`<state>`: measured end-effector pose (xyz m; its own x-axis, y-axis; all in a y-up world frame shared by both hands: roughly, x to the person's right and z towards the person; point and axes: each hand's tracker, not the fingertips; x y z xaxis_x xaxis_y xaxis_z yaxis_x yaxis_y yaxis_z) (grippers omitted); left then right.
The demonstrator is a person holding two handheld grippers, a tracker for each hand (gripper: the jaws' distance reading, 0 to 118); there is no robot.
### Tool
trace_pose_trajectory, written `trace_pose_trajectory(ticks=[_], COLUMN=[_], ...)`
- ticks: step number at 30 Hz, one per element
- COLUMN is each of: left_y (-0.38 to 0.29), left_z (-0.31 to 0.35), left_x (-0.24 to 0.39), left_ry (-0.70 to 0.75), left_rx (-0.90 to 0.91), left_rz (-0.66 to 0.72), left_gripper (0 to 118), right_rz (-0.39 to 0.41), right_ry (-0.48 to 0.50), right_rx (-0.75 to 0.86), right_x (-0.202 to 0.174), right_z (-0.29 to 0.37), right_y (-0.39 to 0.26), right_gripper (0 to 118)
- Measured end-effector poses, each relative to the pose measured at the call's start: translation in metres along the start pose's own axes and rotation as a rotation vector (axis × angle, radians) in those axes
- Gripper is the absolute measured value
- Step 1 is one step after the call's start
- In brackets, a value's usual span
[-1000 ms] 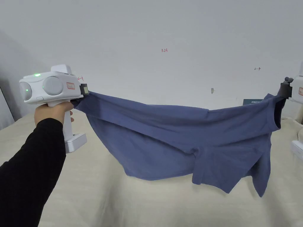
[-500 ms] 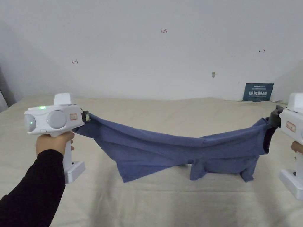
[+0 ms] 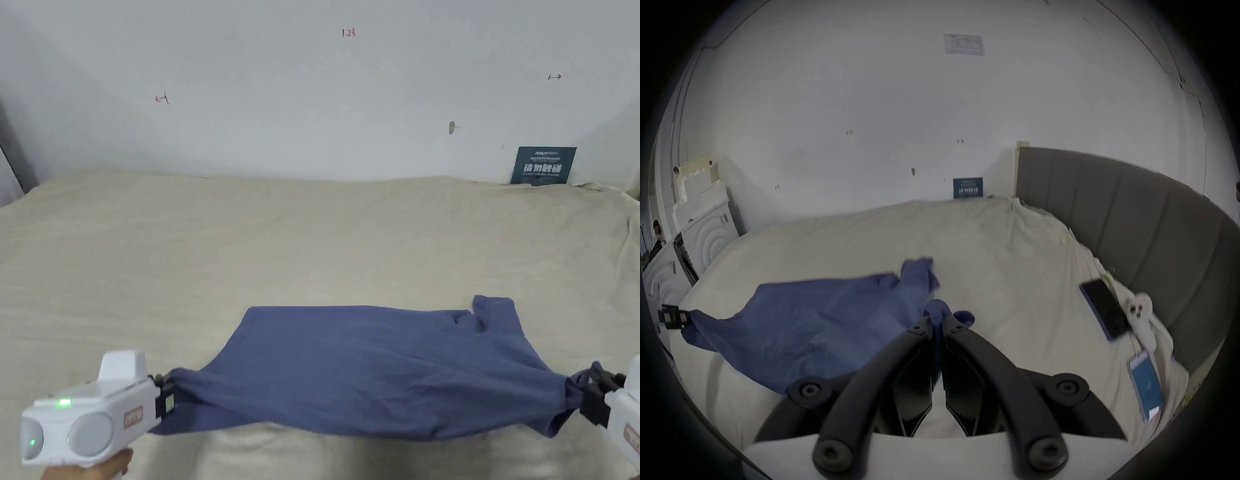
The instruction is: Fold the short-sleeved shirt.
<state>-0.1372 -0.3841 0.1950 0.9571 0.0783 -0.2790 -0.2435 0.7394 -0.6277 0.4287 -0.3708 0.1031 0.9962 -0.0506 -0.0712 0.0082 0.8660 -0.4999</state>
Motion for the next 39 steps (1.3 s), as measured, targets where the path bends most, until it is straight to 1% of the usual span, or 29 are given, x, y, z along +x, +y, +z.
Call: trace_pose_trajectory(ticks=[4,7,11,14,18,25,28,30,31,32,33,34,35,36,37,38,39], left_y=[-0.05,-0.078,-0.106,-0.121,-0.134,-0.145,-0.145,-0.141,-0.139,-0.136,-0.132,-0.127,-0.122,-0.115,-0.105,-0.097,-0.087], left_z=[0.023,0.041,0.061,0.068,0.061,0.025,0.019,0.02,0.023,0.025,0.027,0.03,0.034,0.04,0.047,0.053,0.061], left_x=[-0.008,-0.016,-0.025,-0.031,-0.029,-0.022,-0.018,-0.016,-0.013,-0.011,-0.008,-0.006,-0.003,0.0,0.005,0.01,0.017], left_ry=[0.001,0.005,0.013,0.03,0.039,0.095,0.112,0.125,0.123,0.133,0.136,0.135,0.123,0.098,0.076,0.07,0.061], left_rx=[-0.05,-0.074,-0.105,-0.136,-0.18,-0.285,-0.292,-0.298,-0.305,-0.311,-0.316,-0.32,-0.316,-0.294,-0.244,-0.205,-0.154], left_rz=[0.02,0.038,0.044,0.043,0.048,0.042,0.056,0.056,0.05,0.047,0.049,0.047,0.045,0.043,0.047,0.047,0.038], left_gripper=[0,0,0,0,0,0,1,11,11,14,20,42,63,78,94,101,102], right_rz=[-0.015,-0.005,-0.009,0.004,0.003,0.036,0.043,0.04,0.039,0.035,0.033,0.031,0.029,0.032,0.028,0.026,0.025], right_ry=[0.001,-0.007,-0.013,-0.023,-0.032,-0.077,-0.081,-0.082,-0.08,-0.079,-0.08,-0.08,-0.077,-0.081,-0.075,-0.063,-0.051], right_rx=[-0.031,-0.044,-0.062,-0.083,-0.138,-0.284,-0.334,-0.356,-0.363,-0.366,-0.363,-0.354,-0.339,-0.317,-0.273,-0.231,-0.182], right_x=[0.003,0.002,0.005,0.006,0.009,0.011,0.01,0.012,0.011,0.011,0.011,0.011,0.011,0.011,0.007,0.005,0.003], right_z=[0.034,0.06,0.091,0.104,0.099,0.063,0.053,0.047,0.046,0.048,0.049,0.052,0.055,0.059,0.069,0.076,0.083], right_y=[-0.042,-0.067,-0.094,-0.111,-0.13,-0.155,-0.163,-0.167,-0.165,-0.161,-0.158,-0.151,-0.143,-0.134,-0.121,-0.11,-0.098], right_gripper=[3,3,3,3,3,3,3,4,4,4,6,15,33,54,78,87,87])
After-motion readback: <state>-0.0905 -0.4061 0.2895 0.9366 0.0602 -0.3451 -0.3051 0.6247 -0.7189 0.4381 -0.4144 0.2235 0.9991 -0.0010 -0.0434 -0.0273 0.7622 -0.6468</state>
